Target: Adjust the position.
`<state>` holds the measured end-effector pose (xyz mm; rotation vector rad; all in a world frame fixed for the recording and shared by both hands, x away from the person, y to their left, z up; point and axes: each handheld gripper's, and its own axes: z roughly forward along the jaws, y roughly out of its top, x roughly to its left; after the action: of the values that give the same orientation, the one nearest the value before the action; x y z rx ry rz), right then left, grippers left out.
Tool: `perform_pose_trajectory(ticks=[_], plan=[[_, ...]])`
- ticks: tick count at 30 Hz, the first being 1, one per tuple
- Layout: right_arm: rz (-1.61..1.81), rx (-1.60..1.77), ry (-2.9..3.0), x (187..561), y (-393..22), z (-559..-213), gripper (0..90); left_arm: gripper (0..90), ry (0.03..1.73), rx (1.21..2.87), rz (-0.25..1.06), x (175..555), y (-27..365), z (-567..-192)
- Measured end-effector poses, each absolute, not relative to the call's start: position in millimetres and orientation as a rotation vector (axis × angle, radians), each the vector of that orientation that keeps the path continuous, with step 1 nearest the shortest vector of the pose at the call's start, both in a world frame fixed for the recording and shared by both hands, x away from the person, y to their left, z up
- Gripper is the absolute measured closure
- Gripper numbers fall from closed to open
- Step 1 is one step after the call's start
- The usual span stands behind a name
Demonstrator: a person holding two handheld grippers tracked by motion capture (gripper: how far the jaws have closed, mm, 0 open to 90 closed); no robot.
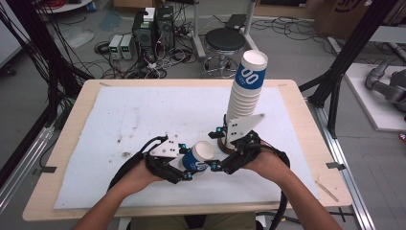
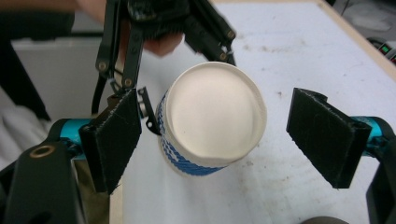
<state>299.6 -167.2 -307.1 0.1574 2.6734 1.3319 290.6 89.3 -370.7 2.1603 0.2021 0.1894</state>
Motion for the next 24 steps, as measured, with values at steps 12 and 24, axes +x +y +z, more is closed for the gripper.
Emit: perform_pose_trajectory(ticks=[12, 24], plan=[[1.142, 0.051, 2.807, 307.8, -144.9, -305.8, 18.1, 30.8, 0.151, 2.254, 0.144, 292.9, 83.5, -363.1], [0.987, -0.061, 2.897, 306.4, -130.7, -311.6, 26.0, 30.7, 0.112, 2.296, 0.117, 290.7, 78.4, -363.7]])
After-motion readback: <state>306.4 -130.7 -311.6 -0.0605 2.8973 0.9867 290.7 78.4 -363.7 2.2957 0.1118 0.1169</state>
